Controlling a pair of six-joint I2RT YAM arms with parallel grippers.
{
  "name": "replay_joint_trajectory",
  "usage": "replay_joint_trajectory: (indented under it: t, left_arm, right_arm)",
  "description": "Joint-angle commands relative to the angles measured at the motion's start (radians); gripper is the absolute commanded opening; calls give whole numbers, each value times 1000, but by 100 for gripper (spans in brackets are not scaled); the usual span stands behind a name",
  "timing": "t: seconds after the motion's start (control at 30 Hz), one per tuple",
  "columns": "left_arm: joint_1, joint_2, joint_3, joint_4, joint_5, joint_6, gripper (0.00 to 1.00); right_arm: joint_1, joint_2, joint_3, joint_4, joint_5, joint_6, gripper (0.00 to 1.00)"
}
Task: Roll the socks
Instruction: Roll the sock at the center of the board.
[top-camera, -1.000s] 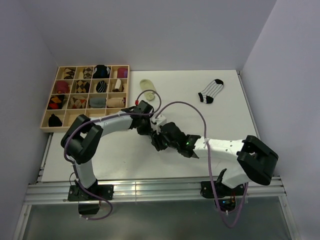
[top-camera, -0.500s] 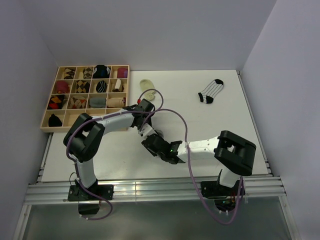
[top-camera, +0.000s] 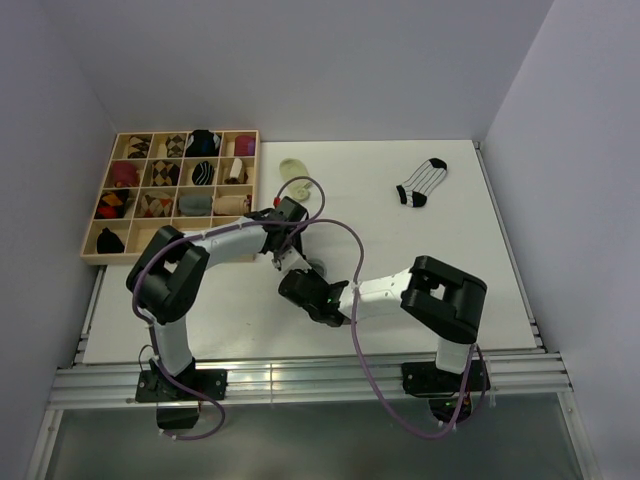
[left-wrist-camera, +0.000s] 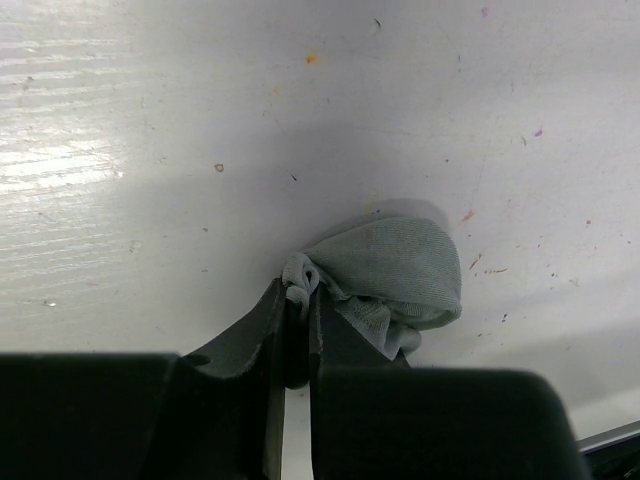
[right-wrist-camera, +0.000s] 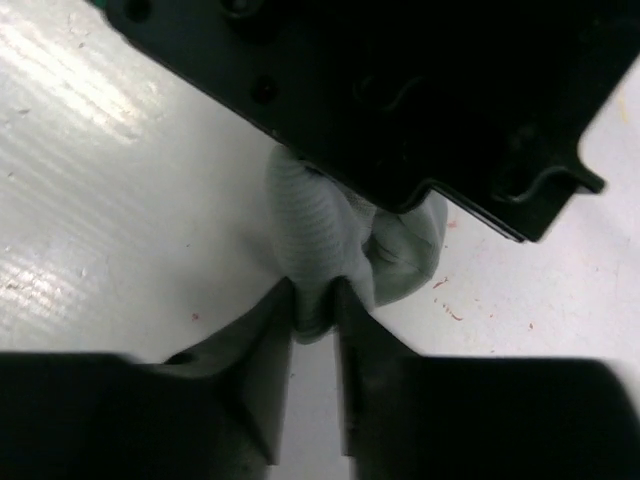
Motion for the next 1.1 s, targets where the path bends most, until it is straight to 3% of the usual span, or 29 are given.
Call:
replay_joint_trajectory:
  t: [0.0, 0.07, 0.1, 0.27, 0.57, 0.77, 1.07]
  left_arm:
    - [-5, 9, 20, -20, 11, 38, 6]
    - [-5, -1, 18, -17, -1, 38, 14]
    - [-3, -14, 14, -5, -6, 36, 16]
    - [2, -80, -1, 35, -17, 20, 40]
    - [34, -275, -69, 113, -193, -106, 75]
    - [54, -456, -193, 191, -273, -181, 82]
    - [49, -628, -429, 282, -175, -260, 82]
  right_arm:
    - [4, 48, 35, -36, -12, 26, 24]
    - [2, 40, 34, -44, -28, 38, 5]
    - [-6, 33, 26, -53, -44, 45, 1]
    - [-64, -65, -11, -90, -259, 119, 0]
    - [-219, -179, -80, -73, -631, 196, 0]
    - [-354, -167, -71, -45, -920, 257, 0]
    - [-469, -15, -35, 34, -1215, 355, 0]
